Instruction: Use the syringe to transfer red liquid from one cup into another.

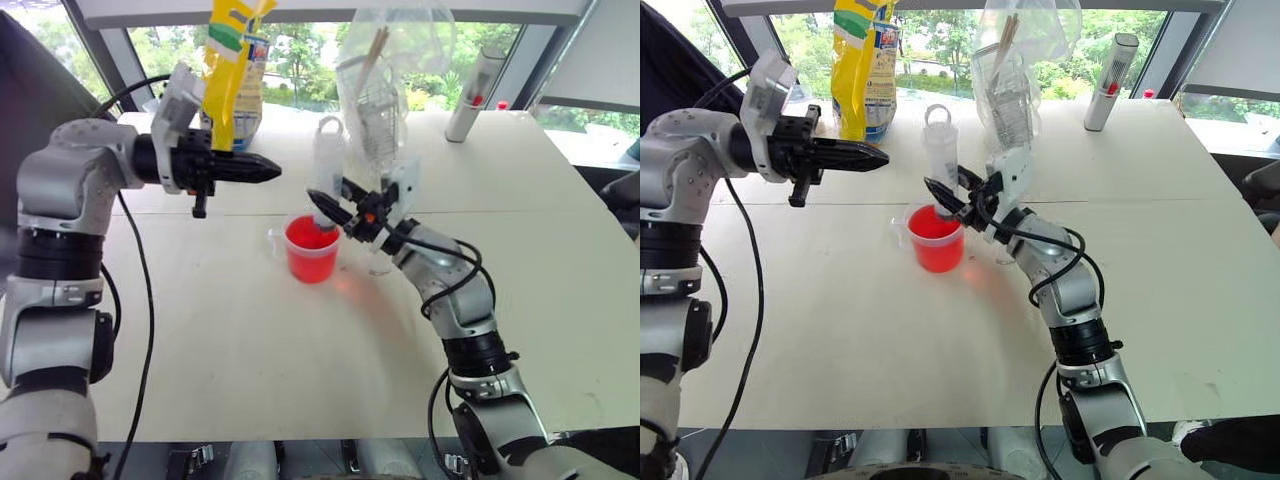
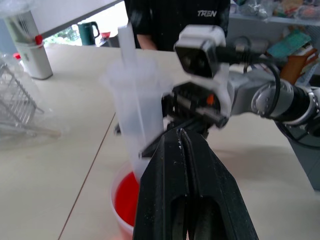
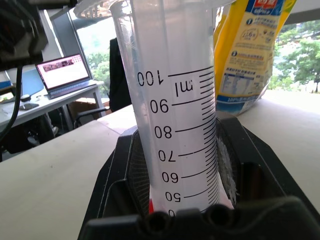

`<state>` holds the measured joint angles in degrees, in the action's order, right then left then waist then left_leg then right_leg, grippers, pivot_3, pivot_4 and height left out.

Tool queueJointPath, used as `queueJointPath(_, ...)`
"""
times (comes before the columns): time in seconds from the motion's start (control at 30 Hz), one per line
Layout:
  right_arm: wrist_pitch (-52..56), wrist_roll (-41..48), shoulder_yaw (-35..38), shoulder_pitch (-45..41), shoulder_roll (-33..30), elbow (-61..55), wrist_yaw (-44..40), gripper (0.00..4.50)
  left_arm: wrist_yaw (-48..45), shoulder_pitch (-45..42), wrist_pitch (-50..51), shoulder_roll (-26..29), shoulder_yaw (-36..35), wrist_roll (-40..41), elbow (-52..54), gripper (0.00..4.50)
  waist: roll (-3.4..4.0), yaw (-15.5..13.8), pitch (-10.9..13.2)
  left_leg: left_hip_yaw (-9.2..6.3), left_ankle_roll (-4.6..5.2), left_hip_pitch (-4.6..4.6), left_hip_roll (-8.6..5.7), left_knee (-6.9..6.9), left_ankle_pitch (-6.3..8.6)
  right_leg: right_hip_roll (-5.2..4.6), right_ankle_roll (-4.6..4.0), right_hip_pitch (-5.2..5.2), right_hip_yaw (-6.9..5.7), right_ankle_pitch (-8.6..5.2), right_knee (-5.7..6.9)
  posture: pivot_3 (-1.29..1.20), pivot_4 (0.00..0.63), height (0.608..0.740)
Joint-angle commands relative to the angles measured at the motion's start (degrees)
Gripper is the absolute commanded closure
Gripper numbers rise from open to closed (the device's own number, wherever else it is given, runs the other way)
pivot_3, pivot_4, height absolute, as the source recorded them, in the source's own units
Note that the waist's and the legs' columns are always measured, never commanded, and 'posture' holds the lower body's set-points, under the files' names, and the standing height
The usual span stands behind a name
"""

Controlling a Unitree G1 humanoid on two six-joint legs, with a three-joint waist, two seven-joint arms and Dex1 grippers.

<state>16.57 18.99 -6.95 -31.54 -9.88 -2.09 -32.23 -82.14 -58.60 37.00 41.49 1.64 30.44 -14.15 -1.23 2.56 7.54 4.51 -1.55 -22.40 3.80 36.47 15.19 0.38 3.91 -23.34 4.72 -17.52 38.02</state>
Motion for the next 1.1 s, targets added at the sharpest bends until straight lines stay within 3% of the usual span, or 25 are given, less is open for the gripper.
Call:
queueJointPath(0.03, -3.6, -1.2, -0.8, -0.1, 0.9, -0.6, -0.8, 3.04, -0.4, -3.1, -0.8, -0.8, 0.2, -0.4, -0.7, 4.50, 0.00, 0.0, 0.0, 0.00, 0.00, 0.00, 0.00, 0.01, 0.00, 0.00, 0.00, 0.00, 0.00, 0.00, 0.00, 0.00, 0.150, 0.739)
queueJointPath(0.43, -5.6, -3.1, -1.8, -0.1, 1.1, 0.3, -1.8, 3.04, 0.3, -7.4, -4.1, -5.5, 1.2, -3.4, -6.6, 4.50, 0.00, 0.0, 0.0, -0.01, 0.00, 0.00, 0.00, 0.04, 0.00, 0.01, 0.00, 0.01, 0.00, 0.00, 0.04, 0.00, 0.150, 0.739)
queueJointPath(0.57, -5.5, -3.2, -1.8, 0.0, 1.1, 0.0, -1.9, 3.04, -1.3, -8.1, -3.2, -4.2, 0.9, -3.4, -7.2, 3.26, 0.00, 0.1, 0.0, 0.00, 0.00, 0.01, 0.00, 0.04, 0.00, 0.01, 0.00, 0.01, 0.01, 0.00, 0.05, 0.00, 0.150, 0.739)
queueJointPath(0.77, -5.2, -3.3, -2.0, 0.0, 0.9, -0.2, -2.1, 3.04, -2.9, -8.4, -4.7, -2.1, 0.8, -4.9, -8.7, 0.23, 0.00, 0.1, 0.0, -0.01, 0.00, 0.02, 0.01, 0.04, 0.00, 0.02, 0.00, 0.01, 0.01, 0.00, 0.05, 0.00, 0.150, 0.739)
queueJointPath(1.1, -4.6, -3.3, -2.0, -0.4, 0.5, -0.5, -2.7, 3.04, -1.5, -8.8, -4.9, -6.9, 0.9, -4.5, -11.9, 0.10, 0.00, 0.0, 0.0, -0.02, 0.00, -0.01, 0.00, 0.14, 0.00, -0.01, 0.00, 0.07, -0.02, 0.00, 0.05, 0.00, 0.150, 0.739)
